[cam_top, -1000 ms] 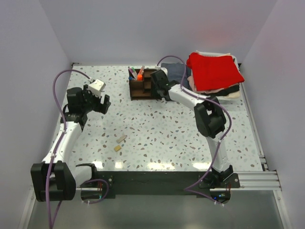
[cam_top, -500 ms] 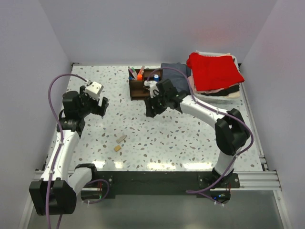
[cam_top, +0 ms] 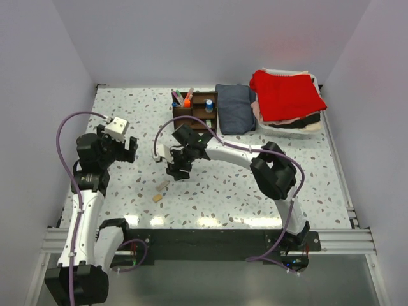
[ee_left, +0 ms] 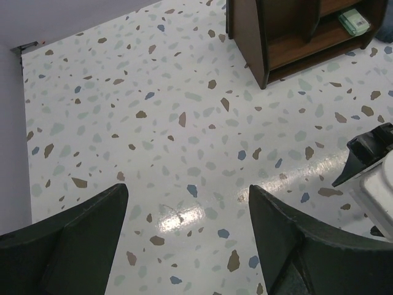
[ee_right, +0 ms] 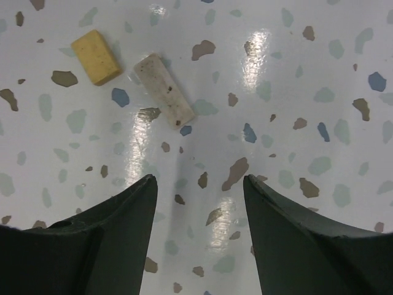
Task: Sort the stationery into containers
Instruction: Pick up the stationery from the center of the board.
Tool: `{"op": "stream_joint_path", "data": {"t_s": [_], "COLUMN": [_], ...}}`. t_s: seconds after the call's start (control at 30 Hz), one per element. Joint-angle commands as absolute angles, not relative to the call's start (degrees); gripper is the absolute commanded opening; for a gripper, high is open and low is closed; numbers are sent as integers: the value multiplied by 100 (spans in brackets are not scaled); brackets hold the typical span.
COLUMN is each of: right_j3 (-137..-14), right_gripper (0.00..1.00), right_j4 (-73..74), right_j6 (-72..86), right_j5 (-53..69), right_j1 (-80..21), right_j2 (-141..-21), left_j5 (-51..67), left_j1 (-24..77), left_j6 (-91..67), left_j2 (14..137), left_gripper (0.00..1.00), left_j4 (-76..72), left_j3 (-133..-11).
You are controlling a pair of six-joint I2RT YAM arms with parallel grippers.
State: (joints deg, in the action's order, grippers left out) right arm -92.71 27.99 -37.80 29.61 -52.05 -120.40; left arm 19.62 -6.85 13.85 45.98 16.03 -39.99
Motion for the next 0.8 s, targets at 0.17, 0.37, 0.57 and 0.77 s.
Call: {"op": "stream_joint_path", "data": {"t_s": [0.17,0.37,0.57,0.77], "right_j3": [-9440,-9764,-10054,-10248], "right_gripper": [66,64,61,58], "right_j4": [2505,2785,3067,3296], "right_j6": [-5070,-5361,-5598,-5748], "right_j5": [2926,3006,3032,3006], "right_j1": [-5484,-5704,-5757,-5757], "right_j2": [-12050,-12418,-12709,-12920], "left_j5": [1916,1951,1942,1916], "left_j1": [-765,-791,-800,-826], "left_j6": [1239,1187,1204,1204], "left_j2": [4421,4500,4518,4526], "left_gripper": [84,84,84,84], "left_j4": [1547,1433,1459,1450], "left_j3": [-3850,-3823,-3850,-3850]}}
